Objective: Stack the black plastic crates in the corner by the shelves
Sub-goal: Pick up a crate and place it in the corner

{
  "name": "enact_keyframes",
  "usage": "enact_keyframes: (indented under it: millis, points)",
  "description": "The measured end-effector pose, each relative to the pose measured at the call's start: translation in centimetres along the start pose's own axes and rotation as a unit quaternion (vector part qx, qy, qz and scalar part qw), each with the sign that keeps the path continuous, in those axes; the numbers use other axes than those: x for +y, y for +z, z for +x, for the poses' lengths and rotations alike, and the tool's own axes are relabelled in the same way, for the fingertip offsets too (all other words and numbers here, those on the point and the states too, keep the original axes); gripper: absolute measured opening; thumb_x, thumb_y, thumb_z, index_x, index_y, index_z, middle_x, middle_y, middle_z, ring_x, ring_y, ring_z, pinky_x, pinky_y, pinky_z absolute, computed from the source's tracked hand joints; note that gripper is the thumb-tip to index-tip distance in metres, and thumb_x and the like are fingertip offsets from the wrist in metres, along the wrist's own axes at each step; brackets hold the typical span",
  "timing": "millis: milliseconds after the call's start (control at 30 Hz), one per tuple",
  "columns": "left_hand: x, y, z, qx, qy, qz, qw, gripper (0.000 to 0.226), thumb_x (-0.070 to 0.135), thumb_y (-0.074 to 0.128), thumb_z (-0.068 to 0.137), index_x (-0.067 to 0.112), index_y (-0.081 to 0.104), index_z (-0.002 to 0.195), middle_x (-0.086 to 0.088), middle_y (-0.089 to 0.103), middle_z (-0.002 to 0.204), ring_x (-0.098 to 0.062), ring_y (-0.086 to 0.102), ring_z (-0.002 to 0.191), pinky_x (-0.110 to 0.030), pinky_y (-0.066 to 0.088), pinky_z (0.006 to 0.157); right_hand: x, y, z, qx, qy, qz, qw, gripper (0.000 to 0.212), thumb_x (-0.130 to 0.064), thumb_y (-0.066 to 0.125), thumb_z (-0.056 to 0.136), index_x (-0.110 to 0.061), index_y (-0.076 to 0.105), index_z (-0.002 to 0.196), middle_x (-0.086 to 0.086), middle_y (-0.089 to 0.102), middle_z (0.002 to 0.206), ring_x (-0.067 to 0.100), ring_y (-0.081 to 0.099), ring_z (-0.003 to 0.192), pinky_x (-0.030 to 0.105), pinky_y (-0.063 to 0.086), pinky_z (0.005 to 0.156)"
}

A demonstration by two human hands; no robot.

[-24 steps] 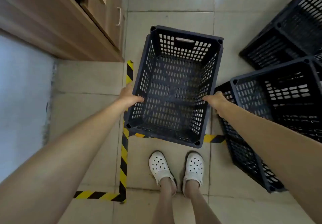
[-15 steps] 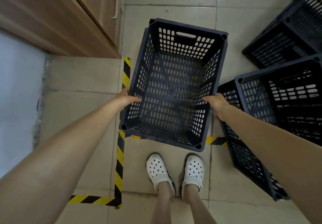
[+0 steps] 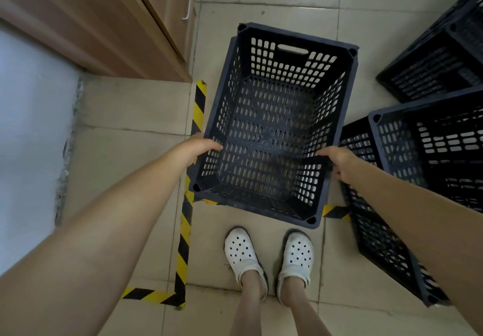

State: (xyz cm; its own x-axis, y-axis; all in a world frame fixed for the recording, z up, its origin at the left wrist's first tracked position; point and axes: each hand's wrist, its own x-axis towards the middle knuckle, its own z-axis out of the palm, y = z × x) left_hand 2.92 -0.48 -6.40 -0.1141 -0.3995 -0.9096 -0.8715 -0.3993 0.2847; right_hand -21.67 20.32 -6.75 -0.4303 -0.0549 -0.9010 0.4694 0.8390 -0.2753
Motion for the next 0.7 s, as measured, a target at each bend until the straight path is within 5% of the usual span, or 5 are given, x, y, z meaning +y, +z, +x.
enact_keyframes:
  millis: [233, 367, 467, 567, 700]
  points:
    - [-3.0, -0.9, -3.3, 0.010, -0.020, 0.082, 0.996, 0.052, 0.031, 0.064, 0.091, 0.001, 0.043, 0.128, -0.010, 0.057, 0.124, -0.027, 0.057, 0.112, -0.036, 0.048, 0.089, 1.4, -1.1, -3.1, -0.017, 0.067, -0.038, 0.997, 0.051, -0.018, 0.058, 0.094, -0.008, 0.041, 0.141, 0.014, 0.045, 0.140, 0.028, 0.049, 0.112, 0.041, 0.041, 0.106]
    - [-5.2, -2.9, -5.1, 0.023, 0.019, 0.206, 0.978, 0.069, 0.056, 0.060, 0.085, 0.008, 0.044, 0.131, -0.009, 0.061, 0.126, -0.033, 0.062, 0.109, -0.040, 0.053, 0.090, 1.0, -0.8, -6.5, -0.036, 0.078, -0.106, 0.991, 0.056, -0.020, 0.057, 0.095, -0.010, 0.035, 0.146, 0.015, 0.038, 0.150, 0.031, 0.045, 0.131, 0.040, 0.047, 0.100]
    - [-5.3, -4.5, -8.4, 0.080, 0.045, 0.313, 0.945, 0.058, 0.054, 0.052, 0.092, 0.007, 0.046, 0.125, -0.013, 0.060, 0.121, -0.033, 0.059, 0.110, -0.035, 0.044, 0.081, -0.4, -0.3, -9.0, -0.065, 0.070, -0.163, 0.982, 0.050, -0.012, 0.054, 0.098, -0.002, 0.036, 0.144, 0.017, 0.045, 0.143, 0.028, 0.061, 0.094, 0.032, 0.058, 0.072]
    - [-6.1, -7.1, -11.2, 0.137, 0.050, 0.377, 0.914, 0.049, 0.055, 0.049, 0.093, 0.012, 0.051, 0.117, -0.009, 0.063, 0.111, -0.029, 0.060, 0.104, -0.036, 0.042, 0.077, -1.1, 0.7, -11.0, -0.085, 0.046, -0.234, 0.968, 0.033, -0.001, 0.052, 0.096, 0.006, 0.051, 0.128, 0.019, 0.062, 0.109, 0.031, 0.064, 0.101, 0.037, 0.053, 0.095]
    - [-9.0, -10.1, -14.9, 0.159, 0.042, 0.416, 0.895, 0.042, 0.050, 0.049, 0.094, 0.015, 0.054, 0.117, -0.006, 0.063, 0.106, -0.027, 0.062, 0.100, -0.034, 0.042, 0.074, -1.2, 2.9, -14.2, -0.096, 0.007, -0.337, 0.936, 0.020, 0.010, 0.053, 0.091, 0.004, 0.058, 0.109, 0.018, 0.057, 0.125, 0.031, 0.055, 0.117, 0.029, 0.050, 0.093]
